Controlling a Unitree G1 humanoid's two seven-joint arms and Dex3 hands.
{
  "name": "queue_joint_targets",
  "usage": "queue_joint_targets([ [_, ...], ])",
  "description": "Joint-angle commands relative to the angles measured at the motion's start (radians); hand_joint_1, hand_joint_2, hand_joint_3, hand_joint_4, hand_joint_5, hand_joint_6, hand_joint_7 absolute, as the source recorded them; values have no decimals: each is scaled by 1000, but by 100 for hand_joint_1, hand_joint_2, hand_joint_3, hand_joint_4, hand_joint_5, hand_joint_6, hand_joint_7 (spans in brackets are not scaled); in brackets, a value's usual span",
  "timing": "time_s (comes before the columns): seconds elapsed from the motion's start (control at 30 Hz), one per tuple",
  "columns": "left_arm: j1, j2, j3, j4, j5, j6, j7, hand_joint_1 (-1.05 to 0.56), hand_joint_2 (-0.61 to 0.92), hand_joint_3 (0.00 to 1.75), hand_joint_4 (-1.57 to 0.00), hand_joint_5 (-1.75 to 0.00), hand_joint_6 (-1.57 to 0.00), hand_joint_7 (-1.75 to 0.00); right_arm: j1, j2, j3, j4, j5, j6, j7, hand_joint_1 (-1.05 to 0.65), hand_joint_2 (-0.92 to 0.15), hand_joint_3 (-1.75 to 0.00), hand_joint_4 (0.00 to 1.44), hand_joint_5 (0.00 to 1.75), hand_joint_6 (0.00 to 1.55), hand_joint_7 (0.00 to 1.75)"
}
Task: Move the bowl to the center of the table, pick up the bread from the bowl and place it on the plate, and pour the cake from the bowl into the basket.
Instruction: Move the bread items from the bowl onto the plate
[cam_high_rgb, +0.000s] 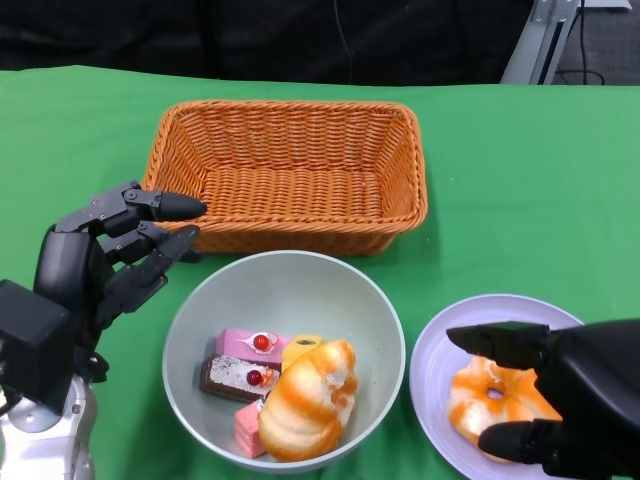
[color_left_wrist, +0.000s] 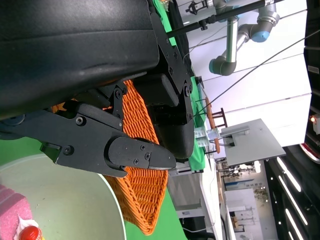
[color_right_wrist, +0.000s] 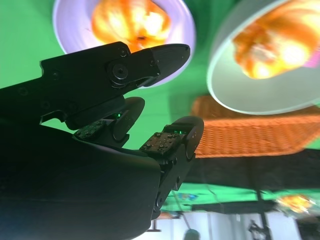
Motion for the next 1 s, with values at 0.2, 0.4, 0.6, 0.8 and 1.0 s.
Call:
queue_joint_targets([
  [0.2,5,9,2,-6,4,6,14,-40,92,17,-75,-123,-89,-70,-145,15,-28,-46,126,83,142,-73,-91,-1,85,4,64,1],
  [0.4,2,5,0,-1,8,-9,17,-41,92,17,-75,-123,-89,-70,-260,20,13,-9,163,92,160,-75,-91,-1,79,1,64,0],
  [0.6,12,-1,-10,-18,22,-5,31,-40,92,18,-75,-123,-90,-71,-347,32,73,66,177,87,133,-76,-92,-1,86,4,65,1],
  [0.8,14,-7,-17,-25,21,-7,36,-37,92,23,-77,-124,-91,-77,-405,46,138,178,184,77,87,-75,-92,-1,81,1,65,0],
  [1.0,30,-16,-25,-53,9,15,29,-27,83,47,-80,-122,-89,-86,-423,43,207,334,180,25,-14,-72,-92,-1,80,2,67,1],
])
